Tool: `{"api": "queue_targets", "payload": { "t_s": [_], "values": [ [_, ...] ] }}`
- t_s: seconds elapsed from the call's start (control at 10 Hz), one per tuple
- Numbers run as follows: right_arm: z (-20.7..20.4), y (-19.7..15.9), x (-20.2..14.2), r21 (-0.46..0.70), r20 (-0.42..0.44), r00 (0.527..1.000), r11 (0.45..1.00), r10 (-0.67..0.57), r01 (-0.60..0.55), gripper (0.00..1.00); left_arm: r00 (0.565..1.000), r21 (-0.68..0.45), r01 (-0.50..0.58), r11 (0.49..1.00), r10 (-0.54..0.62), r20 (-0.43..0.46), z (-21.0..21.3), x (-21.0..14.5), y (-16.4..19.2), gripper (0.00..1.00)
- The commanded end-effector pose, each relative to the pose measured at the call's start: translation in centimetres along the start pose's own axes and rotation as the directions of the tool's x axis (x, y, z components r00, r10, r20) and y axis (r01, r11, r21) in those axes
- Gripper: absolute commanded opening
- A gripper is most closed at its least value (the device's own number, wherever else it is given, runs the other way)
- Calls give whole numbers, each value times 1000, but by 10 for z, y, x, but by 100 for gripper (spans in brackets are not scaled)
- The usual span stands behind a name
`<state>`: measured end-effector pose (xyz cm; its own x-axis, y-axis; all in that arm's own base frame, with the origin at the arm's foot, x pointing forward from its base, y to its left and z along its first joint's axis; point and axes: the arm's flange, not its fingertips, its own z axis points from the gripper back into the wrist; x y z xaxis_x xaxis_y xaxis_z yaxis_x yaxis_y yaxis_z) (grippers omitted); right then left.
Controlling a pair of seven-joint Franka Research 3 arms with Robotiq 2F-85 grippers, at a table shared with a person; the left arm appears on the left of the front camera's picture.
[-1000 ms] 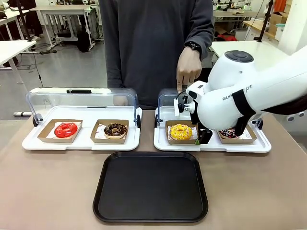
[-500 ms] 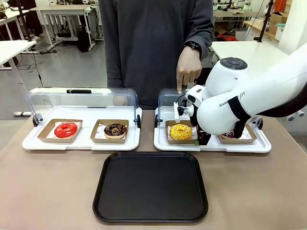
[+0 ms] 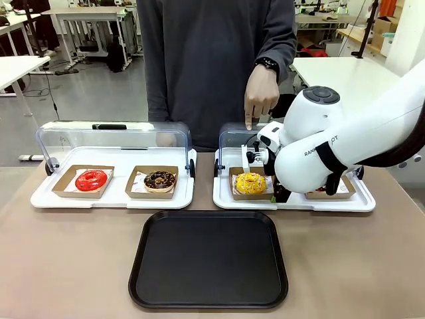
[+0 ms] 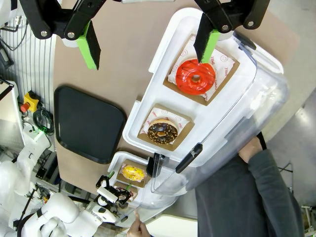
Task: Move the third donut from the left to the tray.
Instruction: Pick up the Paper togo box containing the Donut indicated by the person and place it on the Handle tray.
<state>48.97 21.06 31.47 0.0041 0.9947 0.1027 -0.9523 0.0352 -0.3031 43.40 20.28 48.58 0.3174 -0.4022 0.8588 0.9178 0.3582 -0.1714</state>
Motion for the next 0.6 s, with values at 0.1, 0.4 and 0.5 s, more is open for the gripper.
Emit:
{"api": "queue_targets", "payload": {
  "t_s": [0.1, 0.4, 0.5],
  "values": [
    [-7, -4, 5, -19, -2, 1000, 1000, -24, 24, 100, 1000, -3, -2, 1000, 2, -3, 0, 1, -2, 100],
    [-4, -3, 3, 7, 0, 1000, 1000, -30, 30, 0, 1000, -3, -2, 1000, 2, -3, 0, 1, -2, 100],
    [-4, -3, 3, 22, 2, 1000, 999, -28, 28, 39, 1000, -3, -2, 1000, 2, -3, 0, 1, -2, 100]
  ]
}}
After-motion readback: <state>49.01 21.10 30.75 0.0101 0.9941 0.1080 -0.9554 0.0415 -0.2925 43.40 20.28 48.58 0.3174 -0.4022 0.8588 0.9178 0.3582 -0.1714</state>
